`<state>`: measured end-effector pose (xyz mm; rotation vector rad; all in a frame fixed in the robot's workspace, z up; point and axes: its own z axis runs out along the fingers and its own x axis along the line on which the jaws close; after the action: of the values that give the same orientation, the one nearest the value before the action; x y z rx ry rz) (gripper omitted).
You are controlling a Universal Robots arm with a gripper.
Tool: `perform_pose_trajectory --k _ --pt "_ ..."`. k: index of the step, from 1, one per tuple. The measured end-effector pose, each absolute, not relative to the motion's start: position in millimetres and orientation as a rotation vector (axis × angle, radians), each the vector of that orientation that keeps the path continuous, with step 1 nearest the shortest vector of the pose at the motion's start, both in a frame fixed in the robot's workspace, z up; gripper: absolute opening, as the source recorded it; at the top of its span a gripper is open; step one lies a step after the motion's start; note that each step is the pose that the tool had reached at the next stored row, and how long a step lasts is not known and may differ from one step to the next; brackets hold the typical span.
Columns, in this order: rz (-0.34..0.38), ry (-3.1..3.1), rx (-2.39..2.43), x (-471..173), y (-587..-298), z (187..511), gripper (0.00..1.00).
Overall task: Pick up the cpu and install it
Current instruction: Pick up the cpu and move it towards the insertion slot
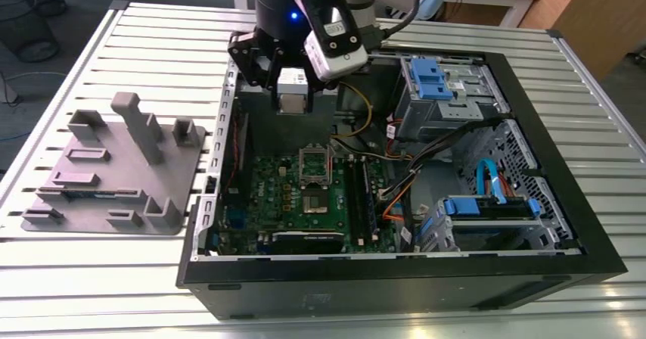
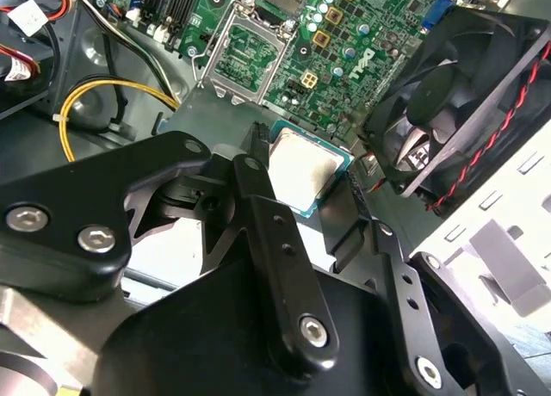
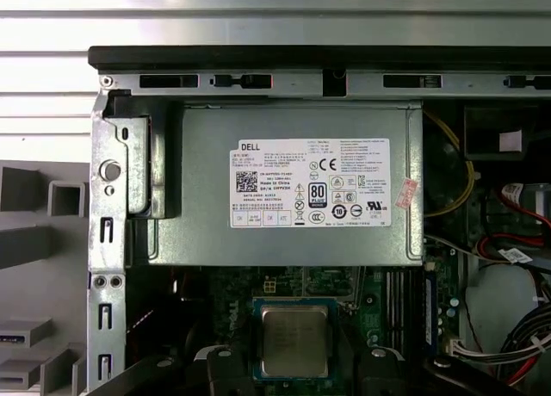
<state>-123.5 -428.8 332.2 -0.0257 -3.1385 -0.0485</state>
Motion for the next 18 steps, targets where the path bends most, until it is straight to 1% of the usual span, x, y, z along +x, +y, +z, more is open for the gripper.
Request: perform_pose_trajectory --k 8,18 --pt "-0.048 -3.139 -0.026 -123.5 -431.9 320.7 0.47" --pt "-0.048 -3.139 -0.026 -123.5 -446.2 307.1 0.47"
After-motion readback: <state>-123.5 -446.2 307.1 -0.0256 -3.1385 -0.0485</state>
